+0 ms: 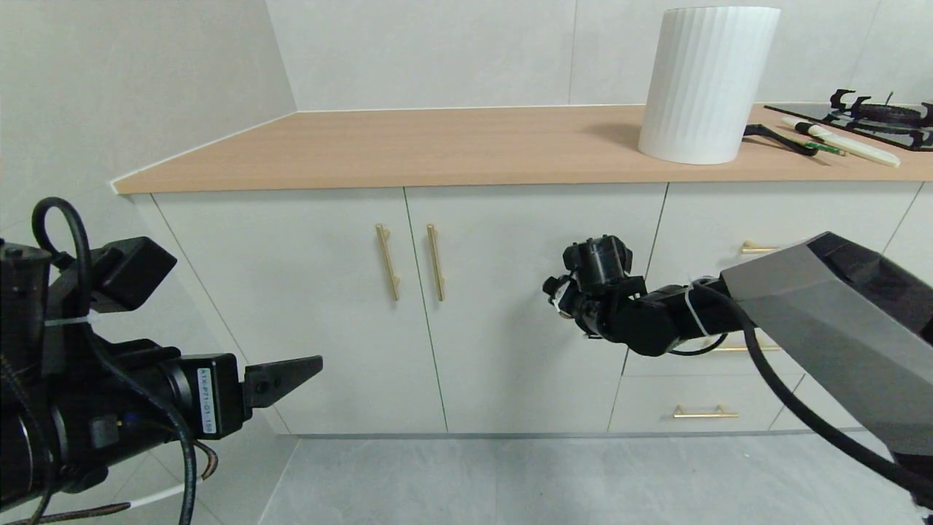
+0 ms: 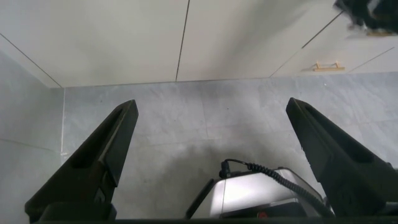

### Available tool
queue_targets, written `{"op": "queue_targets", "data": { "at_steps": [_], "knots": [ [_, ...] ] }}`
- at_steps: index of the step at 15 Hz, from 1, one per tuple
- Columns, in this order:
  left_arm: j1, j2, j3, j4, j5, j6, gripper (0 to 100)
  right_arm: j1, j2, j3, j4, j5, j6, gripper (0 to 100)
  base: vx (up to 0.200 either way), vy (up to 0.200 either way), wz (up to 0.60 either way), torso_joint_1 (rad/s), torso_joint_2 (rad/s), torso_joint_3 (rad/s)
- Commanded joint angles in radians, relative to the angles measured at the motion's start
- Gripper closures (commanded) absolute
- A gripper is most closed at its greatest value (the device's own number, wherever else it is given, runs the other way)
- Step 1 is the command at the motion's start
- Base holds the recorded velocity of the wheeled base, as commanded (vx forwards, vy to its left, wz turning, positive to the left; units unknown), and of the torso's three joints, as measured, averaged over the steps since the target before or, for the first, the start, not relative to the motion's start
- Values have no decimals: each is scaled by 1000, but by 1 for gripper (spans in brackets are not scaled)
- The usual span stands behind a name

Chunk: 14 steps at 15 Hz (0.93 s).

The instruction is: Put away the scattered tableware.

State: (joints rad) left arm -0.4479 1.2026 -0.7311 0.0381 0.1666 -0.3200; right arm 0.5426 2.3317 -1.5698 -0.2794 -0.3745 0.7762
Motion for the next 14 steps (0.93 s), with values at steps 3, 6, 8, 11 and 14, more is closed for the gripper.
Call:
{"op": "queue_targets", "data": {
  "at_steps": [3, 6, 8, 11, 14],
  "knots": [
    [0, -1, 1, 0, 1, -1, 0, 22, -324, 361, -23, 381, -86, 0, 0, 0, 0, 0, 0, 0],
    [0, -8, 1, -1, 1, -1, 0, 22, -419, 416, -64, 378, -103, 0, 0, 0, 0, 0, 0, 0],
    [1, -67, 9, -10, 2, -1, 0, 20, -631, 540, -66, 359, -163, 0, 0, 0, 0, 0, 0, 0],
    [26, -215, 15, -7, -4, 1, 0, -39, -919, 735, -69, 318, -273, 0, 0, 0, 0, 0, 0, 0],
    [64, -449, 104, -7, -10, 48, 0, -138, -1281, 959, -69, 252, -422, 0, 0, 0, 0, 0, 0, 0]
  ]
}}
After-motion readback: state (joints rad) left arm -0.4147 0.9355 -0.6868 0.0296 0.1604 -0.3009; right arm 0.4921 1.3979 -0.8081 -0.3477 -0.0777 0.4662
